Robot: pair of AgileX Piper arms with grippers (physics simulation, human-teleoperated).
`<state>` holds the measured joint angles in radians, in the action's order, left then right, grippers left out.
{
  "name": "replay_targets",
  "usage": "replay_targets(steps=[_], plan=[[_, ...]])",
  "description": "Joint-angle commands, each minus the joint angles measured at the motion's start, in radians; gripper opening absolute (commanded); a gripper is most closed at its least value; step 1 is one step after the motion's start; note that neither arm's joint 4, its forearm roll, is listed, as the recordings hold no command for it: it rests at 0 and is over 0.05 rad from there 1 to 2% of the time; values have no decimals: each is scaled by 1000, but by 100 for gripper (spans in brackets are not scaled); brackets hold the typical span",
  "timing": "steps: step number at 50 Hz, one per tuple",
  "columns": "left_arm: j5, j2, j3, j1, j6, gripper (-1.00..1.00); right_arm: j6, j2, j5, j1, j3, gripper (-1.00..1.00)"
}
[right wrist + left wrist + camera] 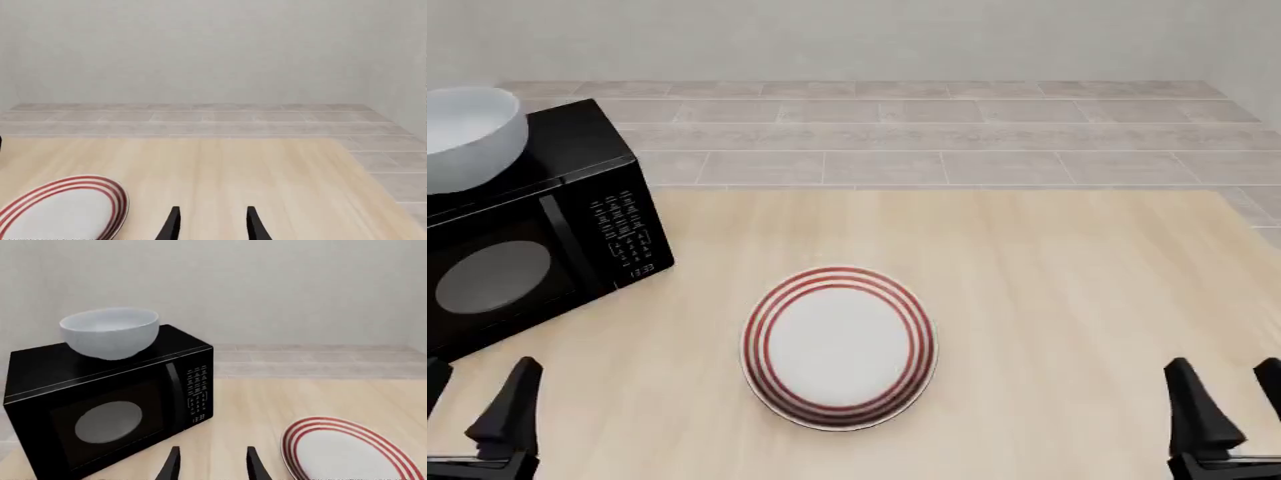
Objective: Pick up the white bowl and put it on the plate.
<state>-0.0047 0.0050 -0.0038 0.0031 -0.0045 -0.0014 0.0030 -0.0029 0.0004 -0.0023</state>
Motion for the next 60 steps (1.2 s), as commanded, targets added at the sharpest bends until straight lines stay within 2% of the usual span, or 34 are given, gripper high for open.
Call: replay_targets(steps=[1,5,6,7,8,9,10,12,14,15,16,19,20,22,25,29,33,36,39,43,47,49,55,60], plan=[[18,15,-7,-11,-15,100,-11,7,13,-3,-9,100],[59,16,-39,-21,-30,100,-19,7,23,2,-16,100],[80,1,-69,-6,-80,100,-27,8,25,6,-18,100],[80,1,-69,-6,-80,100,-27,8,25,6,-18,100],[86,28,-72,-27,-84,100,-26,11,24,6,-18,100],[44,114,-79,10,-90,100,-25,23,12,5,-13,100],[31,131,-86,33,-76,100,-25,27,8,7,-10,100],[23,159,-98,54,-81,100,-26,31,5,7,-9,100],[-9,281,-133,54,-112,100,-27,45,-7,10,-6,100],[-12,284,-133,54,-112,100,-27,47,-9,10,-6,100],[-1,293,-158,85,-111,100,-28,55,-17,9,-3,100],[42,295,-210,98,-108,100,-18,83,-40,11,-1,100],[61,321,-245,100,-109,100,-3,118,-60,15,-11,100],[67,365,-286,124,-106,100,-8,156,-98,9,-5,100],[72,400,-319,127,-106,100,-6,164,-105,12,-7,100],[139,418,-404,136,-115,100,-10,163,-109,12,0,100],[164,445,-451,139,-114,100,-26,158,-103,9,2,100],[205,524,-531,176,-145,100,-28,154,-99,10,0,100],[224,546,-585,229,-137,100,-32,151,-98,12,-3,100],[263,568,-636,206,-168,100,-33,168,-111,17,-5,100],[281,625,-706,236,-163,100,-32,182,-126,22,-6,100],[298,656,-735,222,-177,100,-31,181,-125,27,-8,100],[347,735,-848,248,-227,100,-28,236,-181,33,-1,100],[390,798,-956,293,-234,100,-28,252,-198,39,1,100]])
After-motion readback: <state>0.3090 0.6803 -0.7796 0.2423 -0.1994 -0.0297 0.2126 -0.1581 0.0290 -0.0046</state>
